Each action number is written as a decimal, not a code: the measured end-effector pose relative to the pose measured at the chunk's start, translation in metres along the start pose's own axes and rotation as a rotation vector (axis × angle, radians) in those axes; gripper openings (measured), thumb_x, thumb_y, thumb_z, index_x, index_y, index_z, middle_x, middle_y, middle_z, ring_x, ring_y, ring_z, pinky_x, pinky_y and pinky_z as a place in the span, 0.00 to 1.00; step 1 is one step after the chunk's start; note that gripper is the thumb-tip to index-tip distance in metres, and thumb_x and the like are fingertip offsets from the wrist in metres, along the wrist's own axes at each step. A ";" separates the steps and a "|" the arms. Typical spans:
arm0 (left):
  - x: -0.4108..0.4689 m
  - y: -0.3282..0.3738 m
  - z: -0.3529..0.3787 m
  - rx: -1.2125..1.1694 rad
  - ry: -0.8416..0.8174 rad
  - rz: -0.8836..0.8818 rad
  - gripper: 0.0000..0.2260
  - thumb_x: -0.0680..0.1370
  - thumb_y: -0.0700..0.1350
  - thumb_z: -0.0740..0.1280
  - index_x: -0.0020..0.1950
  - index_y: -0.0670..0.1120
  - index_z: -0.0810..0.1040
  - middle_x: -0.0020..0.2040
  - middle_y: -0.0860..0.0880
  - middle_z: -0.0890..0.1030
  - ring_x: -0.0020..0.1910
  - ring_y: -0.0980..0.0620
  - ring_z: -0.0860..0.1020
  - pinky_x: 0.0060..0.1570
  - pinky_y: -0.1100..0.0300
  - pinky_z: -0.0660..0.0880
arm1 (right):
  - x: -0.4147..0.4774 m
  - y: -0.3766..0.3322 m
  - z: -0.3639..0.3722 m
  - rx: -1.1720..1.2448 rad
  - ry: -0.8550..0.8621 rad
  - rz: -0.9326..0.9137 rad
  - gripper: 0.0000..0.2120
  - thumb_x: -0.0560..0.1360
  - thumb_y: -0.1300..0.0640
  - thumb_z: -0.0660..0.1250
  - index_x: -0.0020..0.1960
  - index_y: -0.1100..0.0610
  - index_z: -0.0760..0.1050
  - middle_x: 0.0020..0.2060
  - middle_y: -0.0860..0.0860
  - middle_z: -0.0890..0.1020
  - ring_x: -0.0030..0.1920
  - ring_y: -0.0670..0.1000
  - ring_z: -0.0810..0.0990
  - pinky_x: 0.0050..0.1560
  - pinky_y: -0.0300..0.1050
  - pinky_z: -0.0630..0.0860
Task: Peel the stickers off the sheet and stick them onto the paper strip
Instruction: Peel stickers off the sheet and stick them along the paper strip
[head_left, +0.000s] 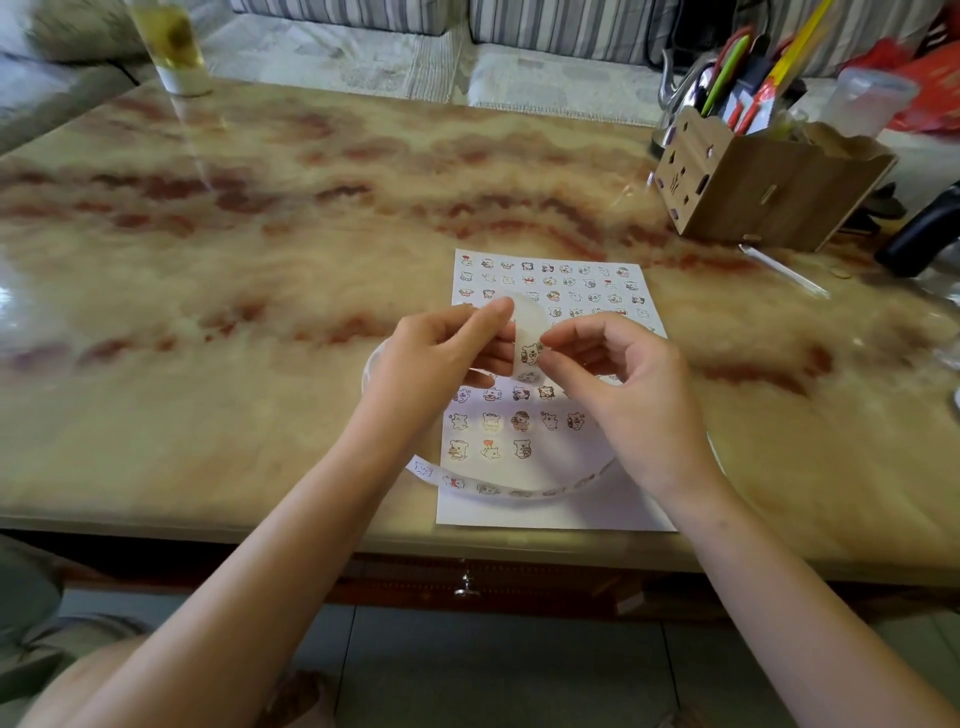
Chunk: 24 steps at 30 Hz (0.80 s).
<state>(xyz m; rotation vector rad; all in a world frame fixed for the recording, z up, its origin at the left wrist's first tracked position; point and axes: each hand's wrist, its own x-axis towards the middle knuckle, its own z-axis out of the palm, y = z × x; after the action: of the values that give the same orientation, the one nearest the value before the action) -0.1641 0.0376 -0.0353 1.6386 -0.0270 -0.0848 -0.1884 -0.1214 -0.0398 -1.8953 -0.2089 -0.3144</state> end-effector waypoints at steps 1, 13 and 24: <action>0.000 0.000 0.000 0.031 -0.018 0.002 0.10 0.78 0.47 0.67 0.45 0.42 0.83 0.38 0.47 0.85 0.37 0.57 0.82 0.39 0.66 0.78 | 0.000 0.000 0.000 0.001 -0.004 -0.006 0.06 0.72 0.63 0.72 0.44 0.52 0.81 0.38 0.45 0.83 0.39 0.42 0.80 0.44 0.32 0.73; -0.003 -0.001 0.001 0.083 -0.037 0.020 0.05 0.76 0.44 0.70 0.44 0.44 0.84 0.38 0.47 0.85 0.37 0.59 0.82 0.40 0.69 0.76 | 0.000 0.001 -0.001 -0.034 0.014 -0.056 0.04 0.72 0.64 0.72 0.44 0.56 0.82 0.37 0.45 0.83 0.38 0.41 0.80 0.43 0.31 0.73; -0.004 0.000 0.001 0.047 -0.073 -0.018 0.05 0.76 0.44 0.69 0.43 0.45 0.84 0.38 0.49 0.85 0.38 0.59 0.82 0.39 0.70 0.76 | -0.001 0.003 0.000 -0.137 0.046 -0.136 0.03 0.72 0.63 0.73 0.44 0.57 0.81 0.36 0.45 0.82 0.36 0.41 0.78 0.42 0.30 0.72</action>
<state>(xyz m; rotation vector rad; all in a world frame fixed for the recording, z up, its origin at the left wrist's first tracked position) -0.1680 0.0365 -0.0352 1.6822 -0.0708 -0.1582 -0.1884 -0.1222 -0.0424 -2.0111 -0.2924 -0.4737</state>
